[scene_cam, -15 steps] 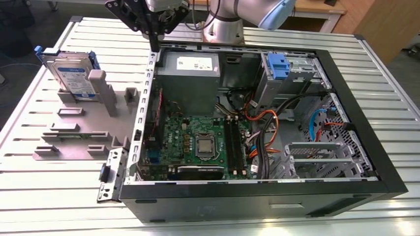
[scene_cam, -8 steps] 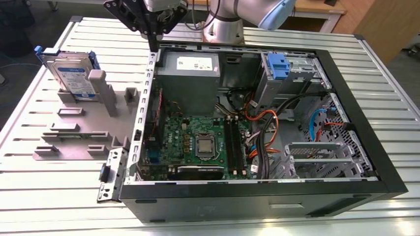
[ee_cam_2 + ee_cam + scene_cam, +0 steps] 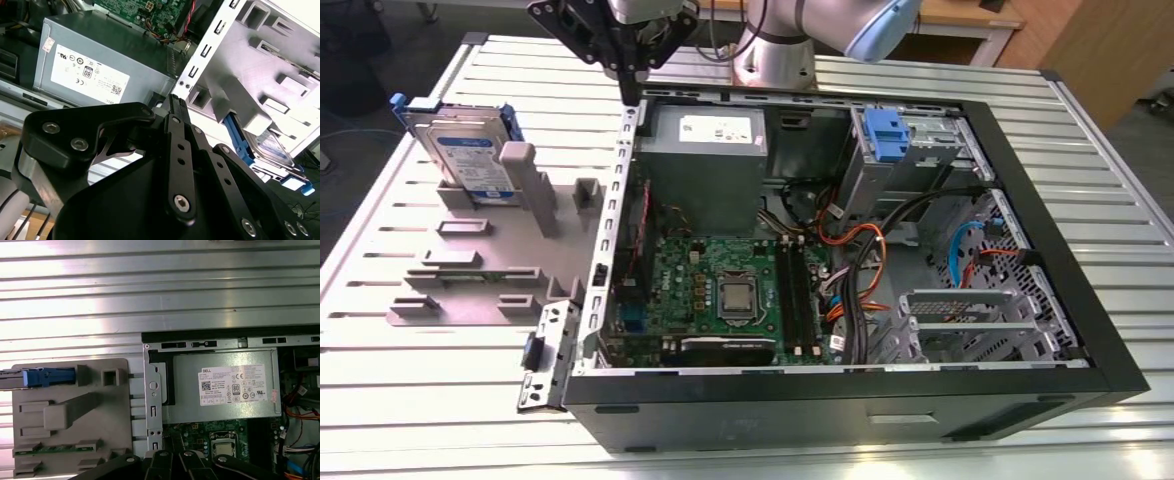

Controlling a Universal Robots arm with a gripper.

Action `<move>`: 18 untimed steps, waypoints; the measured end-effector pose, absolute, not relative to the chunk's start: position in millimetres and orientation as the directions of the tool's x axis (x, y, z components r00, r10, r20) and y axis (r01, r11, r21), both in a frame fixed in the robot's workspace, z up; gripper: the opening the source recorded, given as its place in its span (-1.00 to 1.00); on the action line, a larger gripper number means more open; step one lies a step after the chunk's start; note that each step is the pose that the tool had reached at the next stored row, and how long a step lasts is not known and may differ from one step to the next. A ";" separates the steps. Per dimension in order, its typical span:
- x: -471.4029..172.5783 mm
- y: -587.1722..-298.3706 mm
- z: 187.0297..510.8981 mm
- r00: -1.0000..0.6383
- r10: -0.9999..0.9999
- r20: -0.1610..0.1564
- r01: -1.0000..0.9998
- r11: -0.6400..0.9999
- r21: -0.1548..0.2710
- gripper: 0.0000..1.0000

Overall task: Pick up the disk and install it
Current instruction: 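Reach for the disk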

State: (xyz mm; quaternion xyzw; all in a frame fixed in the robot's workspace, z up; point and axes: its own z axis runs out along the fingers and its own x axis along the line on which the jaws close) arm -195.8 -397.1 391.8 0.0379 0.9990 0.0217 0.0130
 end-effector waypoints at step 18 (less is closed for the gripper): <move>-201.3 -397.1 391.7 -0.997 0.076 -0.024 0.075 0.996 0.044 -0.79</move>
